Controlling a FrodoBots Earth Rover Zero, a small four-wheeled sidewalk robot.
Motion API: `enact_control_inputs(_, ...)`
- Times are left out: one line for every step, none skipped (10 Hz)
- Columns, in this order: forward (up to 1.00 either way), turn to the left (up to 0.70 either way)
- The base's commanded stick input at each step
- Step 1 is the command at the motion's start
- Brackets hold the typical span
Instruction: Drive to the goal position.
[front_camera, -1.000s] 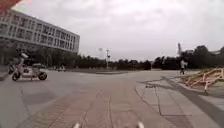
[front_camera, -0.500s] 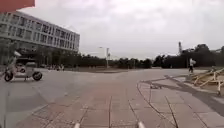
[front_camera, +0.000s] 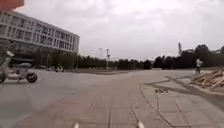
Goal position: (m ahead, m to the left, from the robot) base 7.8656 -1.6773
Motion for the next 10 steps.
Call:
enact_control_inputs(0.85, 0.20)
enact_control_inputs(0.85, 0.30)
enact_control_inputs(0.85, 0.34)
enact_control_inputs(0.85, 0.34)
enact_control_inputs(0.85, 0.34)
enact_control_inputs(0.85, 0.34)
enact_control_inputs(0.85, 0.34)
enact_control_inputs(0.85, 0.34)
enact_control_inputs(0.85, 0.34)
enact_control_inputs(0.85, 0.34)
